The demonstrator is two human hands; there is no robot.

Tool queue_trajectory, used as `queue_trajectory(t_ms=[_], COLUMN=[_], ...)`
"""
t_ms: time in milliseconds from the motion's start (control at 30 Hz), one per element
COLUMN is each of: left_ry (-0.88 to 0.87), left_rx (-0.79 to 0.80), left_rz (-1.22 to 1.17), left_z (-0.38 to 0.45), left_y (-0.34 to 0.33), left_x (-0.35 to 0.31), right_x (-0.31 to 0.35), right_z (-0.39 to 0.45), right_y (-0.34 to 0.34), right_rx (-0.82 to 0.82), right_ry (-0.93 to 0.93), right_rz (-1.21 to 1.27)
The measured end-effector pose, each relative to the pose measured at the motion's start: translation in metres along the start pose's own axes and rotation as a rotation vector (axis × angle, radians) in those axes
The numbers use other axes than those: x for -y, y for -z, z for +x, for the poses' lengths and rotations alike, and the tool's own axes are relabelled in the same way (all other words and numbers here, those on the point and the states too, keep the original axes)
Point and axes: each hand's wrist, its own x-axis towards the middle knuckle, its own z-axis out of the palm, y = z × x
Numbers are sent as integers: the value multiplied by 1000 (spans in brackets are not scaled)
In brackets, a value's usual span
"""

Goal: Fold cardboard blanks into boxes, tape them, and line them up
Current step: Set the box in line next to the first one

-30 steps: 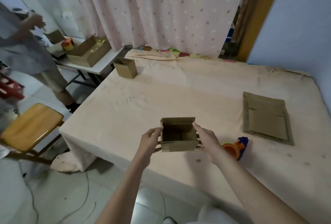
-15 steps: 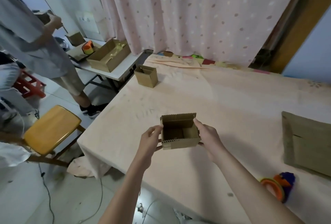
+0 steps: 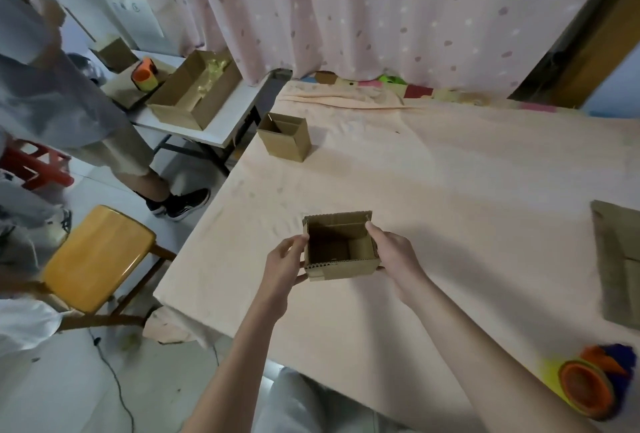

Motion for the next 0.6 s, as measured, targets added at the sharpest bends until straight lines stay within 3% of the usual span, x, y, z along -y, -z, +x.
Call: queue_trajectory(t_ms=[300, 600], left_ry=[35, 41], left_rx=[134, 362], left_rz=[20, 115], left_z=[94, 170], left_y=[80, 186], left_x=[-8, -60], right_x=[17, 56], right_z=[40, 28], right_y=[-95, -221], right_rx=[-160, -360], right_ry=[-19, -46], right_rz=[40, 112])
